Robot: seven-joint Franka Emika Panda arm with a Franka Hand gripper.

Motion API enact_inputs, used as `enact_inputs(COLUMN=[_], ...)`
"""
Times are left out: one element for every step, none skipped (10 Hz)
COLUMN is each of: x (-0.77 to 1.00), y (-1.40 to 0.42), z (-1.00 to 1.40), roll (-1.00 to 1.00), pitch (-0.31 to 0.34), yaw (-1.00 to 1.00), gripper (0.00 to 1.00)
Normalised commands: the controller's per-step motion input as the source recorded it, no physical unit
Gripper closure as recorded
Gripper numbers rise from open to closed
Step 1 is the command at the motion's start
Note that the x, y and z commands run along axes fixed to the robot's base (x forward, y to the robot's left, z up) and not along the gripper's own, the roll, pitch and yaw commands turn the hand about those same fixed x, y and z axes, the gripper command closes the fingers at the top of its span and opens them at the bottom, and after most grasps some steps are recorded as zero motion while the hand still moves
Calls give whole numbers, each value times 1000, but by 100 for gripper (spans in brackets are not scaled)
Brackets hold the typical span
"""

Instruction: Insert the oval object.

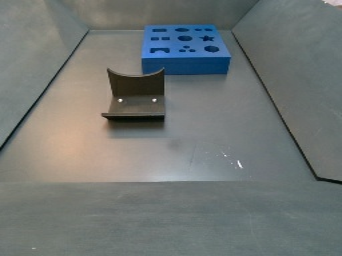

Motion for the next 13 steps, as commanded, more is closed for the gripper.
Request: enact_inputs(x=[-57, -443, 0, 0, 0, 0, 0, 0, 9, 0, 0, 0, 0], y=[137, -349, -289, -283, -286, -286, -406, -331, -246, -263, -283, -309, -286], z=[0, -440, -717, -886, -889, -889, -869, -806, -769, -703, -651, -486, -263], roll=[0, 0, 66, 91, 94, 97, 120, 126, 129, 106, 89, 50, 37], pitch=[0, -17, -70, -129, -131, -126, -123, -27, 0, 0, 0, 0, 0], yaw=[0, -491, -917, -909, -909, -911, -820, -871, -920, -920, -920, -914, -923], gripper=[100, 100, 100, 100, 100, 100, 100, 100, 100, 100, 100, 100, 100])
